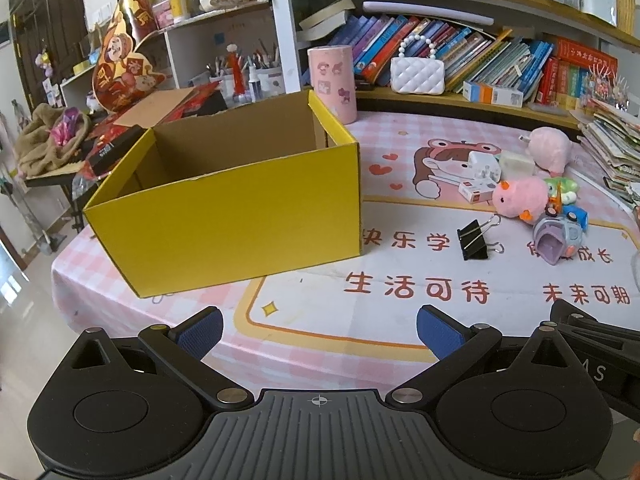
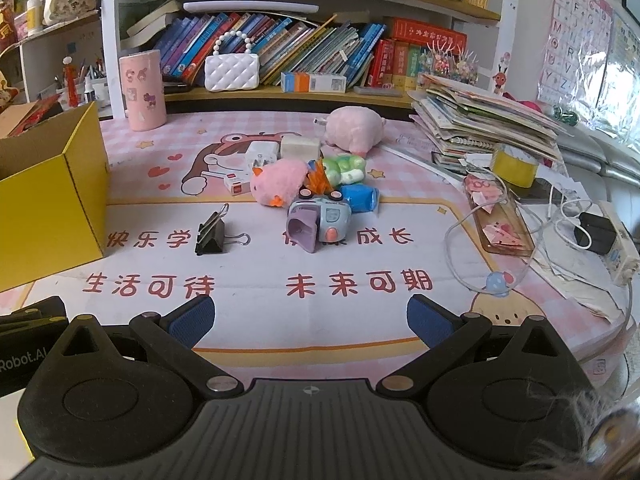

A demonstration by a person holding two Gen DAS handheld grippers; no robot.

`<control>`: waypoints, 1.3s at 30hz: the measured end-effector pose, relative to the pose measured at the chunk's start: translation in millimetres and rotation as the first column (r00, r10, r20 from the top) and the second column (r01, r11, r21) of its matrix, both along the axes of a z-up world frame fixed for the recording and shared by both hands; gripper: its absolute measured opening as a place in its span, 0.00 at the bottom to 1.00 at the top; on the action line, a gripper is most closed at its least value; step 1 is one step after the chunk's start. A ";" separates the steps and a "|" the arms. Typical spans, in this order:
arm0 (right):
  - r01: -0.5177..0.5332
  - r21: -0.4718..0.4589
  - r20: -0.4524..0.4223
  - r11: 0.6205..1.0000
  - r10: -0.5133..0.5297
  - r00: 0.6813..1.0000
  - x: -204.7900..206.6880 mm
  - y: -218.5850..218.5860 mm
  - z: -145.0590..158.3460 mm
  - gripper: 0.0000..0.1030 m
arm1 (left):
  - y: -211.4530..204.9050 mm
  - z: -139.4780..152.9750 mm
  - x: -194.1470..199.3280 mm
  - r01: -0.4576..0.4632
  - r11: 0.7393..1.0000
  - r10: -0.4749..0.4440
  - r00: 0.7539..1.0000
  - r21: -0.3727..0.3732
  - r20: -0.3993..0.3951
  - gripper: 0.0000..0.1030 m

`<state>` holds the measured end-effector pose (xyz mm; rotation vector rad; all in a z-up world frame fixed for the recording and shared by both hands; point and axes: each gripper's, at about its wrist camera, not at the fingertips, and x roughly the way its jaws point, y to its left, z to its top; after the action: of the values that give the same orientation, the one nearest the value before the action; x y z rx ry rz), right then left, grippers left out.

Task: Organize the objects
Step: 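Move the right gripper toward the purple-and-blue toy truck, then grasp the purple-and-blue toy truck with the right gripper and lift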

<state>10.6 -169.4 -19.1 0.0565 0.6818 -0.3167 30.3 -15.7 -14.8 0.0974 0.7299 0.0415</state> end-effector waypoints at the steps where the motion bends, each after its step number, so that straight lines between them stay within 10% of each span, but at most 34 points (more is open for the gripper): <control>1: -0.001 0.002 0.000 1.000 0.001 1.000 1.0 -1.9 -0.1 1.00 | -1.3 -0.4 1.1 0.000 1.000 0.000 1.000 -0.003 -0.001 1.00; 15: -0.079 0.021 -0.011 0.997 0.079 0.997 44.5 -38.6 -4.8 0.98 | -24.8 -6.8 29.9 -0.041 0.997 0.040 0.999 -0.064 -0.029 1.00; 31: -0.220 0.058 -0.070 0.974 0.224 0.972 128.4 -80.0 -41.4 0.71 | -48.9 -12.3 57.5 -0.138 0.988 0.133 0.989 -0.067 -0.070 0.98; 39: -0.297 0.154 -0.035 0.942 0.305 0.952 134.8 -110.5 -31.8 0.61 | -86.1 -17.6 76.9 -0.060 0.997 0.055 0.993 -0.044 -0.105 0.77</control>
<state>145.4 -279.9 -50.8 0.0825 0.7597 0.0276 107.3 -101.8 -32.5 0.0340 0.8371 0.0749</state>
